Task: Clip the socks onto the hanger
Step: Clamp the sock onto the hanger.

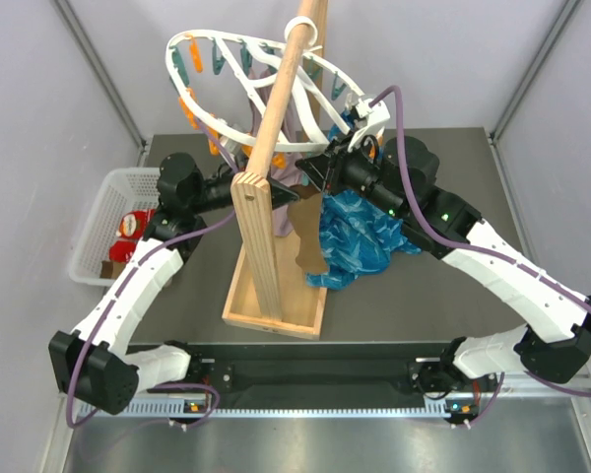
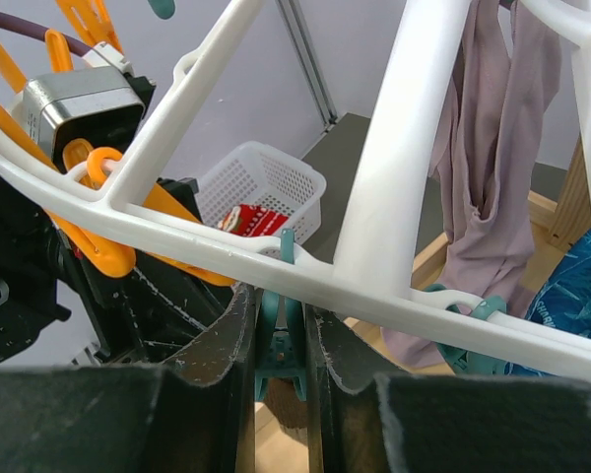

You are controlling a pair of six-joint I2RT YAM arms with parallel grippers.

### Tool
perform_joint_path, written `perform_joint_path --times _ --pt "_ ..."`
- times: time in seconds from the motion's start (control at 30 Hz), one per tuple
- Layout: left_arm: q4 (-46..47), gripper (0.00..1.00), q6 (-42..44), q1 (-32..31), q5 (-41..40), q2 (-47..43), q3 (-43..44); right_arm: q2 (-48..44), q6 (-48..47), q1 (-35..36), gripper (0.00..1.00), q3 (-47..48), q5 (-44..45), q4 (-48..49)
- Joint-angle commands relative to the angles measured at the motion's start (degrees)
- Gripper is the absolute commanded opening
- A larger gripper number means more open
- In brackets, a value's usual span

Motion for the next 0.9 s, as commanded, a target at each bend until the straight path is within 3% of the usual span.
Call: perform_joint_path --times 0.0,0.27,0.87 --pt "2.0 0.00 1.1 -0.5 1.1 -2.7 0.3 0.5 -1.4 -0.2 0.00 -0.4 -2.9 -3.1" --pt "5.5 0.00 -1.0 -0.5 1.8 -2.7 0.0 0.3 -1.0 -0.2 0.00 -0.8 -3.1 -3.1" --pt "7.8 0.00 -1.9 -0.4 -5.9 -2.8 -0.2 -1.7 -1.3 -0.2 0.00 -3.1 -3.2 -2.8"
